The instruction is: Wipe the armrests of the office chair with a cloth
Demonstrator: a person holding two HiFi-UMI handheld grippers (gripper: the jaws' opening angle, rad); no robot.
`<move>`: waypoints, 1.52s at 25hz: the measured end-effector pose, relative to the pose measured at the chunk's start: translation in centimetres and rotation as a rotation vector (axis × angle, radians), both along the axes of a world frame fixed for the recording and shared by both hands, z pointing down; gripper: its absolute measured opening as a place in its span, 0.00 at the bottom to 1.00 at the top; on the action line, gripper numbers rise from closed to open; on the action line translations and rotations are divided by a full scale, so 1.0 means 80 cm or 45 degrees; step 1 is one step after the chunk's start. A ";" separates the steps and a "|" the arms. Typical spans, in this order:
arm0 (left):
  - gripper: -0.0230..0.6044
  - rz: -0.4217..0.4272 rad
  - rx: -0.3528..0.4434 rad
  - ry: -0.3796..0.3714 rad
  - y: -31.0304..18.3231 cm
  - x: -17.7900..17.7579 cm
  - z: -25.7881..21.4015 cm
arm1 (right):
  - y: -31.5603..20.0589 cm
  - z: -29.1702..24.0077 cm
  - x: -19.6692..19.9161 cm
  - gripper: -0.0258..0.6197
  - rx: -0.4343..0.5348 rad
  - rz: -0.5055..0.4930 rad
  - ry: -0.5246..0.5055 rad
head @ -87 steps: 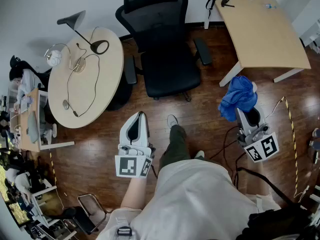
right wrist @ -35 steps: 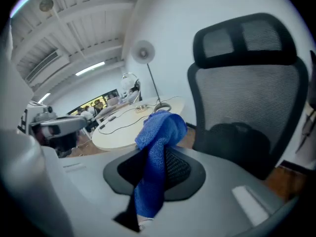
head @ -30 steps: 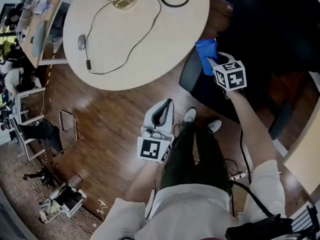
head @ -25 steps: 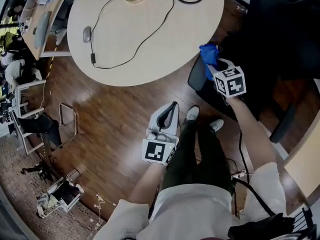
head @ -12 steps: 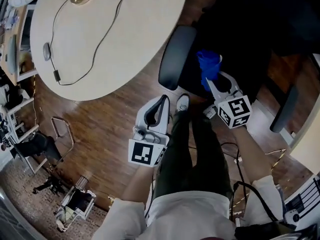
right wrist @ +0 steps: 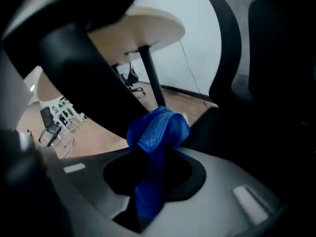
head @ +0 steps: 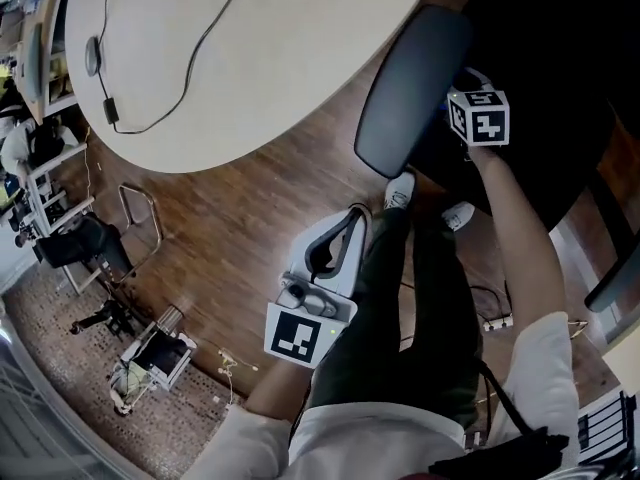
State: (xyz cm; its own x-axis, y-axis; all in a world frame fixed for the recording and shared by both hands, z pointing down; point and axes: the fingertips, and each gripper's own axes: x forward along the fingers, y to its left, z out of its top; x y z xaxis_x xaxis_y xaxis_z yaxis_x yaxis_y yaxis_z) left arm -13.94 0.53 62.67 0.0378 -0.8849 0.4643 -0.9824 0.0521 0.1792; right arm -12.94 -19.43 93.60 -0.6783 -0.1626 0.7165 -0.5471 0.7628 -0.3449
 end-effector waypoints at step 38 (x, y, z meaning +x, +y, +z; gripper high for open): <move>0.04 0.540 0.775 -0.123 0.089 0.158 -0.580 | 0.365 -0.929 0.498 0.18 1.172 0.886 -0.604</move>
